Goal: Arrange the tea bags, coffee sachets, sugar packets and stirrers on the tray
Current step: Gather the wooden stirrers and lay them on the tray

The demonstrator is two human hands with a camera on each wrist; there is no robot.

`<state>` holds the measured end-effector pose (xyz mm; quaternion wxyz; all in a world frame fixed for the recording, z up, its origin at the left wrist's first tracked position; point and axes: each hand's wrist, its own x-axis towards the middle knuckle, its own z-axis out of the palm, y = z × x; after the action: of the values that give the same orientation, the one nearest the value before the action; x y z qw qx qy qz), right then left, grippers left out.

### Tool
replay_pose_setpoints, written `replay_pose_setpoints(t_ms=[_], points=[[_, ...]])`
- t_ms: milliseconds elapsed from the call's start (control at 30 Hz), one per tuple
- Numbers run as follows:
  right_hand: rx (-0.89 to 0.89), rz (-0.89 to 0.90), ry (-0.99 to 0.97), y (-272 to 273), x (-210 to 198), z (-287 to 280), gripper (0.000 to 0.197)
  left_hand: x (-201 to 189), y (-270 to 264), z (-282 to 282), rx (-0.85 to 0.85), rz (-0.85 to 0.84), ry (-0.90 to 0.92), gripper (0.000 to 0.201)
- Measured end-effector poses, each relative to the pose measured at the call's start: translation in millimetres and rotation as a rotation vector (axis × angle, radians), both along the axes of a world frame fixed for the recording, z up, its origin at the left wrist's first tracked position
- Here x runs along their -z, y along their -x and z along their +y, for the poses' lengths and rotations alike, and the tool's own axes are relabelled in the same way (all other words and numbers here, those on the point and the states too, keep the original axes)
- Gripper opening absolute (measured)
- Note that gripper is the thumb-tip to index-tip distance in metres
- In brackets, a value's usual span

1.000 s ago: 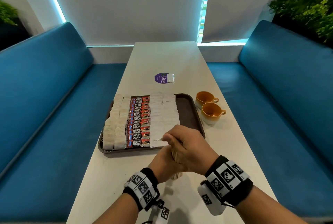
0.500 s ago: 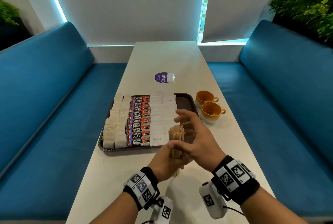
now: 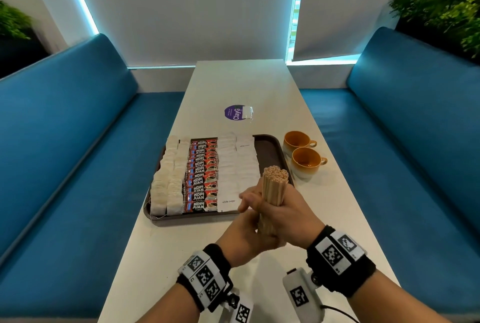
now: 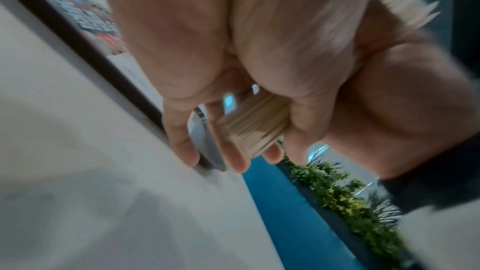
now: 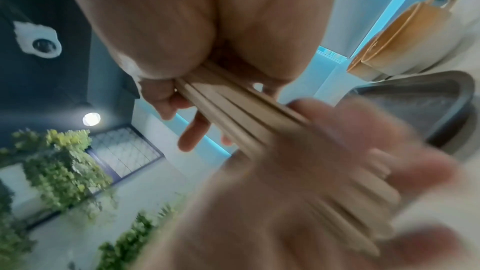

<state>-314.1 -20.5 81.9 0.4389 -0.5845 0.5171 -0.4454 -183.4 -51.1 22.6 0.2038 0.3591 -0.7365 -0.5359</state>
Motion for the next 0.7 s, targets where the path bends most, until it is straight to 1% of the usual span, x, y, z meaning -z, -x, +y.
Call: replay_pose_setpoints(t_ms=[33, 67, 100, 133, 200, 267, 367, 433, 500, 533, 600, 633, 667, 700], points=[[-0.004, -0.039, 0.013, -0.2, -3.2, 0.4, 0.025, 3.3, -1.9, 2.7, 0.000, 0.027, -0.054, 0.028], [-0.018, -0.083, 0.029, -0.6, -5.6, 0.4, 0.027, 6.8, -3.2, 4.7, -0.018, 0.043, -0.110, 0.023], [-0.029, -0.106, 0.044, -1.5, -7.8, 0.6, 0.029, 7.6, -3.3, 7.2, -0.030, 0.062, -0.163, 0.023], [-0.027, -0.101, 0.055, -3.1, -9.5, 1.5, 0.032, 6.9, -2.6, 9.5, -0.031, 0.096, -0.225, 0.022], [0.022, -0.057, 0.060, -7.3, -7.5, 4.2, 0.036, -1.3, 0.5, 11.0, -0.031, 0.118, -0.224, 0.009], [0.083, -0.051, 0.054, -11.2, -2.0, 6.7, 0.034, -8.9, 3.3, 10.5, -0.027, 0.110, -0.202, 0.019], [0.086, -0.091, 0.033, -13.8, 6.3, 7.1, 0.037, -10.8, 8.9, 8.8, -0.031, 0.029, -0.184, 0.030], [0.086, -0.114, 0.028, -13.2, 9.3, 6.7, 0.038, -10.1, 8.5, 10.5, 0.001, 0.027, -0.204, 0.030], [0.087, -0.151, 0.014, -11.6, 10.8, 5.1, 0.036, -11.0, 1.6, 10.3, 0.032, 0.008, -0.149, 0.022], [0.103, -0.167, 0.011, -9.1, 12.3, 4.0, 0.035, -11.9, -4.3, 8.6, 0.038, -0.001, -0.120, 0.025], [0.156, -0.158, 0.000, 0.5, 18.5, 1.1, 0.033, -18.1, -16.8, -0.2, 0.033, 0.042, -0.114, 0.059], [0.175, -0.120, -0.013, 6.8, 22.4, 0.0, 0.033, -23.1, -22.6, -5.8, 0.021, 0.078, -0.091, 0.072], [0.186, -0.065, -0.037, 12.4, 27.3, -0.9, 0.033, -31.5, -27.5, -10.8, -0.003, 0.112, -0.038, 0.080], [0.196, -0.006, -0.073, 16.7, 31.9, -0.8, 0.031, -42.2, -31.0, -15.6, -0.044, 0.131, 0.049, 0.084]])
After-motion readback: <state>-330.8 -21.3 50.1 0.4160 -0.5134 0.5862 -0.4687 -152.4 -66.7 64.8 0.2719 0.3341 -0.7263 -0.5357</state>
